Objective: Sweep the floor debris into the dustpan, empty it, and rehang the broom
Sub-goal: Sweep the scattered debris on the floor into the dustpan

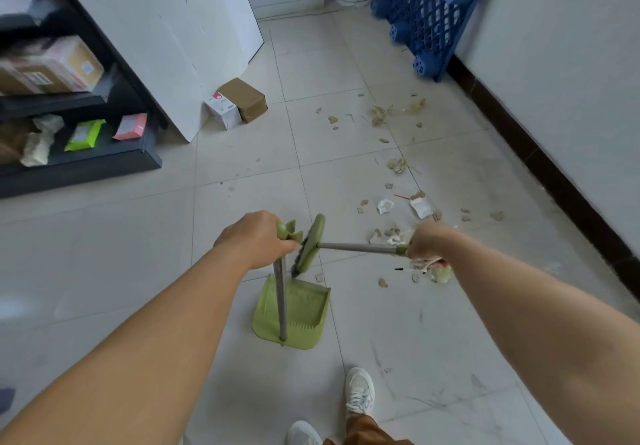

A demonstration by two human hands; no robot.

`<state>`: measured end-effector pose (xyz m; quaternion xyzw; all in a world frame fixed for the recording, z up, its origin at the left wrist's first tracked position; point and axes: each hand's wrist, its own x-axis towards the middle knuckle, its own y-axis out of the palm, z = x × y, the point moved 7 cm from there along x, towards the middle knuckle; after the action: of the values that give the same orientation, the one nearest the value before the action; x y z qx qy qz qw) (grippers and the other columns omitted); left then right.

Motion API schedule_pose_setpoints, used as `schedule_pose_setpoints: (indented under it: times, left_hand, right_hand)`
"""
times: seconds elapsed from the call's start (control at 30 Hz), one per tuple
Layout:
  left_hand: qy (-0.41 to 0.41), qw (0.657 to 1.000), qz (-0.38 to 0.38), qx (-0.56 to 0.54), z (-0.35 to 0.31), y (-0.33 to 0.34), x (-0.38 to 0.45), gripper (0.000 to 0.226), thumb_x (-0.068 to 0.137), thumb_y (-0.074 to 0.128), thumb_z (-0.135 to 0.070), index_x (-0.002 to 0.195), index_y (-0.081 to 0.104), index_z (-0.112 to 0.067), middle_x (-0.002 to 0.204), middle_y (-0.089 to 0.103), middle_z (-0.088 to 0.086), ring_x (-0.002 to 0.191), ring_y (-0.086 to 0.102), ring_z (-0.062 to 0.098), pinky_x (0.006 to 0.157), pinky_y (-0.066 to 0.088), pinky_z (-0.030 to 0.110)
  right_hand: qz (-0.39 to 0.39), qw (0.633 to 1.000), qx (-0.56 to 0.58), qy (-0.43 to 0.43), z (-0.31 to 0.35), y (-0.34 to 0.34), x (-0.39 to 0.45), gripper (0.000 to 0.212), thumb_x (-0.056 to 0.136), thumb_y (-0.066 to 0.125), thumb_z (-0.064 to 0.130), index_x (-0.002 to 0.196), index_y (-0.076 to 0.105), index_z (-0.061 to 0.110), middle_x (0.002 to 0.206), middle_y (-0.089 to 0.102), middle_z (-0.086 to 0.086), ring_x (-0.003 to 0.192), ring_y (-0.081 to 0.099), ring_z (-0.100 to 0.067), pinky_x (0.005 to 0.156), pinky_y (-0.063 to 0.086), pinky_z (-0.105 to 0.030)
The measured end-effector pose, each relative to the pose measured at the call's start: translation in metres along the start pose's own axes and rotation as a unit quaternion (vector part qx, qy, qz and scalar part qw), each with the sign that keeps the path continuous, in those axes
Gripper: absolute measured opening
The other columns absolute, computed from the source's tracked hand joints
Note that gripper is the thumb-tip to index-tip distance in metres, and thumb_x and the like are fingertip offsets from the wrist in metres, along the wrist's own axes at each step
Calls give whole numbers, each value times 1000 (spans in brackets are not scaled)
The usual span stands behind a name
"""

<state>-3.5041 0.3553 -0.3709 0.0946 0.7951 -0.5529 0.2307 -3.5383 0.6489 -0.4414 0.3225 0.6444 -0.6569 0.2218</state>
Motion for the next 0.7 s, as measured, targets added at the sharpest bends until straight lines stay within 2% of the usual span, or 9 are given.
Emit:
schedule_pose_setpoints:
  times: [0.07,0.17,0.23,0.33,0.4,0.5,0.57,0.63,0.7]
  left_hand:
    - [-2,1000,-1,-5,6,-1,-6,35,85,67,-48,82,63,-14,80,62,1,70,57,20,63,42,30]
    - [-9,1000,6,-17,20,1,-15,37,84,69,-47,88,66,-10,80,63,2,69,56,20,64,43,30]
    - [-8,1000,13,-20,27,3,-20,37,83,70,-47,88,67,-11,80,64,1,70,57,20,64,44,30]
    - [-3,999,21,-28,35,7,-26,34,82,70,-47,86,66,-14,82,64,0,72,59,19,66,45,30]
    - [4,999,23,-28,37,8,-29,32,83,69,-47,85,65,-15,82,64,0,74,59,19,66,45,31]
    - [13,999,19,-31,40,6,-32,31,84,68,-47,79,60,-17,78,61,-2,69,56,17,62,42,29]
    - [15,999,14,-35,41,3,-31,31,85,68,-47,75,58,-19,76,59,-2,67,54,16,60,40,28]
    - [23,999,9,-37,42,-1,-30,32,85,67,-48,74,57,-20,76,59,-2,67,55,16,60,40,28]
    - [32,999,1,-42,41,-7,-25,32,84,67,-50,75,57,-20,77,60,-2,68,56,17,61,40,28]
  right_hand:
    - [0,1000,-2,-4,10,19,-2,18,90,54,18,76,50,7,67,54,-3,50,52,-14,47,45,-24]
    - [-12,1000,-13,23,4,32,-5,25,90,57,26,73,49,9,70,53,-2,61,54,-15,61,48,-25]
    - [-15,999,-14,43,-6,31,-7,26,88,58,28,72,51,9,71,56,-2,67,58,-17,65,50,-26]
    - [-46,996,-40,68,-19,22,-12,19,84,56,23,71,52,10,71,56,-2,78,63,-21,76,55,-29]
    - [-71,993,-41,79,-19,12,-22,7,82,51,14,76,55,12,79,60,-1,82,63,-21,74,53,-30]
    - [-104,990,-39,86,-11,0,-38,13,83,51,12,93,59,16,89,63,-1,81,60,-21,69,48,-29]
    - [-109,990,-27,87,-9,-5,-39,9,86,50,14,79,47,19,83,60,0,72,57,-18,71,50,-29]
    - [-100,989,-16,108,-13,-5,-40,25,88,50,18,66,39,18,74,55,1,63,53,-16,65,49,-27]
    - [-96,988,3,118,-15,-7,-40,24,88,53,22,66,47,15,68,52,2,58,50,-15,57,43,-25]
